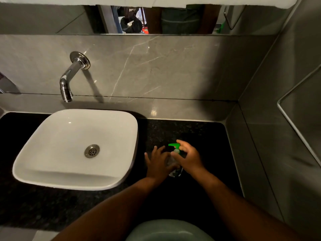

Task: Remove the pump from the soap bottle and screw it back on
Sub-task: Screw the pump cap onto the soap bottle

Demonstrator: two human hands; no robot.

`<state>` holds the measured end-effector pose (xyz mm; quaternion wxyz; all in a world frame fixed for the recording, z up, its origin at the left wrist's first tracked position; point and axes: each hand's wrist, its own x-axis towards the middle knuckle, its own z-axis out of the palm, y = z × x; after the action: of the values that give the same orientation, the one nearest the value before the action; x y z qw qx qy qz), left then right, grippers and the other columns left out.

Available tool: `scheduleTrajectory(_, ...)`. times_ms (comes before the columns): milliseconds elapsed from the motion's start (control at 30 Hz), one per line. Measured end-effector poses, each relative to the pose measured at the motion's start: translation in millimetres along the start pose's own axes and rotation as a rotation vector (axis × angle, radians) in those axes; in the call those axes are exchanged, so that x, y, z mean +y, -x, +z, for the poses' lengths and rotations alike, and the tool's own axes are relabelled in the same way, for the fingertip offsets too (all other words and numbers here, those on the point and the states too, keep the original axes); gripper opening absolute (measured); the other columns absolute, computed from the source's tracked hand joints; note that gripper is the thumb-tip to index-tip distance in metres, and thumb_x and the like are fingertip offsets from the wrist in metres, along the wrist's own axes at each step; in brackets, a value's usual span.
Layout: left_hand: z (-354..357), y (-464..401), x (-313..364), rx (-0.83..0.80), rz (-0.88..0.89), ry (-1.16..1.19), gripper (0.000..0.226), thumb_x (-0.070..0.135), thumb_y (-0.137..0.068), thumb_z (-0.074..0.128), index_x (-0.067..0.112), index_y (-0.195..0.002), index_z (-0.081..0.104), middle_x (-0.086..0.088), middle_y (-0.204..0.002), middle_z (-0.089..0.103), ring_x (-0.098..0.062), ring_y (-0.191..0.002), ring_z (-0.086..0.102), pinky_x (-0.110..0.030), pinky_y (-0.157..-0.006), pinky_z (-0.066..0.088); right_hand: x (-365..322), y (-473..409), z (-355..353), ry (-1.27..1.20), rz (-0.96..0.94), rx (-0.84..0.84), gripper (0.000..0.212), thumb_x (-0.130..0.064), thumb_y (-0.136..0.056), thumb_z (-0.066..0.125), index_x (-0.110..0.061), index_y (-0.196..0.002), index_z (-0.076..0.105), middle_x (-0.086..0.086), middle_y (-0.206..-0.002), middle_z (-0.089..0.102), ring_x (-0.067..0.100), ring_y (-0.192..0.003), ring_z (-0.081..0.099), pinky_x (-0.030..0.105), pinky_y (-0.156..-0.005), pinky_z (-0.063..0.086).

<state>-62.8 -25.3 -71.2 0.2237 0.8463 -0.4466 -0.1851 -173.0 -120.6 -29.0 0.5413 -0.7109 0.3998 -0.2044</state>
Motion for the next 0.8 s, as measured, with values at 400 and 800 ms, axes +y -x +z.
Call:
scheduleTrajectory(400, 7, 19, -19, -0.029, 0.122, -0.007, 0.068, 0.067, -0.072, 0.06, 0.037, -0.131, 0.048, 0.005, -0.15, 0.037, -0.019, -0.145, 0.01, -0.061, -0.11, -0.011, -62, 27, -35, 0.9, -0.328, -0.421, 0.033, -0.042, -0.089, 0.05, -0.032, -0.12, 0.058, 0.002, -0.114, 0.056, 0.023, -0.109, 0.049, 0.041, -0.092, 0.046)
scheduleTrajectory(800, 7, 24, -12, -0.056, 0.075, 0.034, 0.063, 0.062, -0.077, 0.06, 0.036, -0.132, 0.047, 0.005, -0.149, 0.039, -0.02, -0.145, 0.011, -0.06, -0.109, -0.015, -95, 15, -41, 1.318, -0.733, -0.69, 0.019, -0.039, -0.081, 0.061, -0.026, -0.095, 0.064, 0.0, -0.102, 0.059, 0.025, -0.094, 0.053, 0.042, -0.074, 0.049)
